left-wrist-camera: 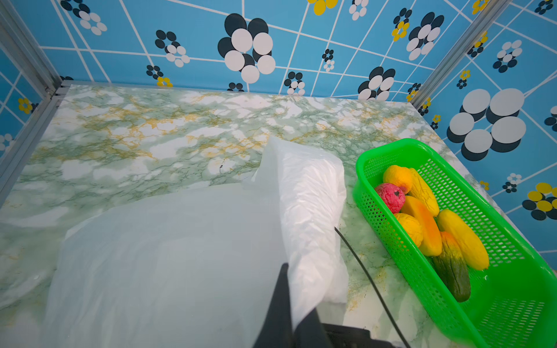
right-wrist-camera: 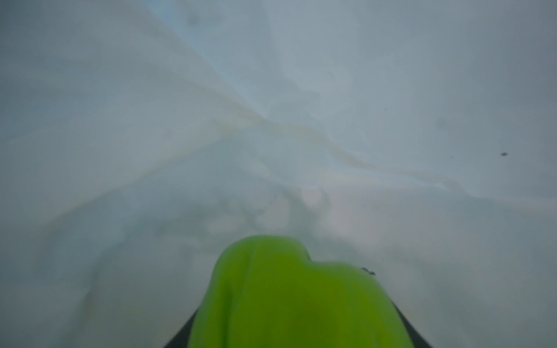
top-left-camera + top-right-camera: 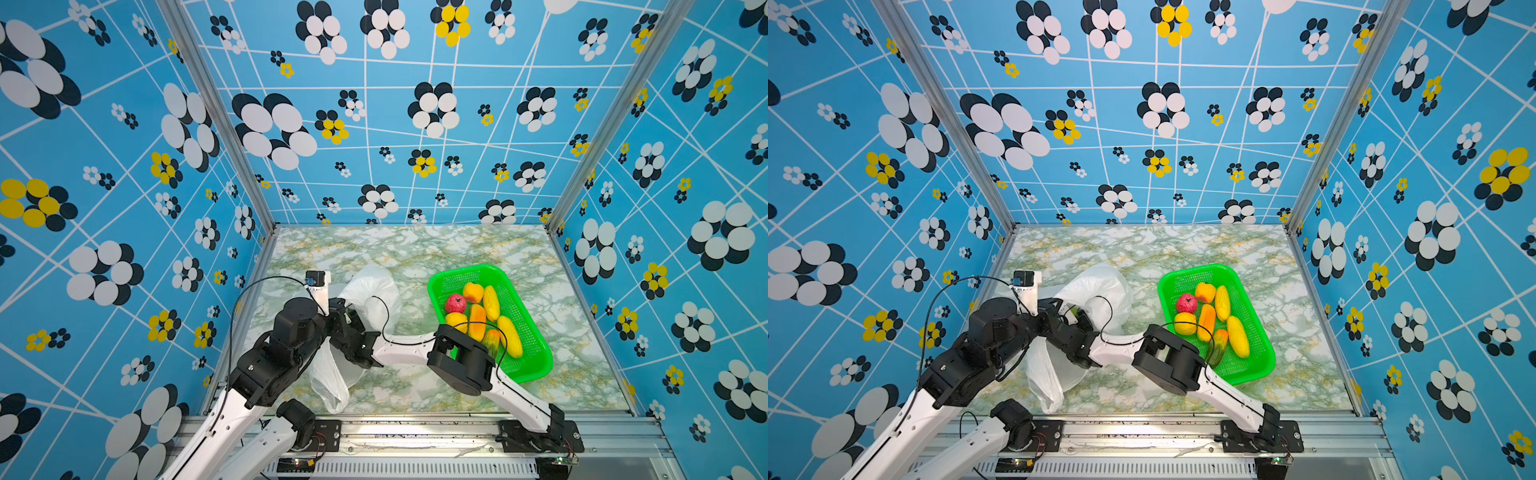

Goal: Untie the knot of the plastic bag and take out the fruit
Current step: 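Lower the right gripper into the bag and grasp the green fruit, then lift the green fruit out and carry it over the green basket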

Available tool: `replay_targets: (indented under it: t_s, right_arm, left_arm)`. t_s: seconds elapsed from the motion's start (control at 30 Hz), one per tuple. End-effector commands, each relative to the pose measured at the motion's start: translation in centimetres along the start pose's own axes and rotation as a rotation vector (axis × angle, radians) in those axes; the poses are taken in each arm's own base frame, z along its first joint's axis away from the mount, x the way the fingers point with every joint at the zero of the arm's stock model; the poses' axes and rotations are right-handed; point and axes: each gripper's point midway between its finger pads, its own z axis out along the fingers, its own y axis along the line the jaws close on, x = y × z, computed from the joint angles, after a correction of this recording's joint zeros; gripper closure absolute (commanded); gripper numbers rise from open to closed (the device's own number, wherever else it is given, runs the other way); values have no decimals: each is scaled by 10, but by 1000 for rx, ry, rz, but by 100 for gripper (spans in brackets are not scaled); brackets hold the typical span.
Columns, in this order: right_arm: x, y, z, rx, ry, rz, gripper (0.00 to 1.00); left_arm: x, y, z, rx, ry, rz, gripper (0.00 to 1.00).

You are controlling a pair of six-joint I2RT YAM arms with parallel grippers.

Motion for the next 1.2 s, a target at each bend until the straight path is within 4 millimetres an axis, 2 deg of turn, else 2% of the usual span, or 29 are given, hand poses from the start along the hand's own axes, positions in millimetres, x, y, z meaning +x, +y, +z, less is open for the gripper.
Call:
replay_targets:
  t_s: [0.0, 0.13, 0.17, 0.27, 0.43, 0.7, 0.83, 1.03, 1.17]
  right_arm:
    - [-45, 2, -45, -50, -158, 74, 45]
    - [-40, -4, -72, -61, -167, 78, 48]
    - [-48, -7, -83, -71, -181, 90, 49]
    - [-52, -8, -105, -90, -198, 91, 52]
    - [-51, -18, -148, -99, -245, 76, 52]
    - [-39, -66, -198, -58, -272, 116, 55]
    - [-35, -91, -216, -39, -289, 140, 55]
    - [-45, -131, -242, 24, -330, 157, 57]
    - [-49, -166, -259, 76, -348, 182, 55]
  left_arm:
    - [-8, 4, -1, -25, -15, -1, 100]
    - [-6, 6, 1, -36, -4, -5, 100]
    - [-5, 7, 2, -43, -4, -6, 100]
    - [-4, 10, 3, -50, -5, -12, 100]
    - [-4, 13, 2, -64, 0, -15, 100]
    - [0, 30, 8, -150, 16, -28, 100]
    - [2, 34, 12, -164, 30, -34, 100]
    - [6, 38, 9, -171, 31, -49, 100]
    - [6, 38, 6, -164, 27, -56, 100]
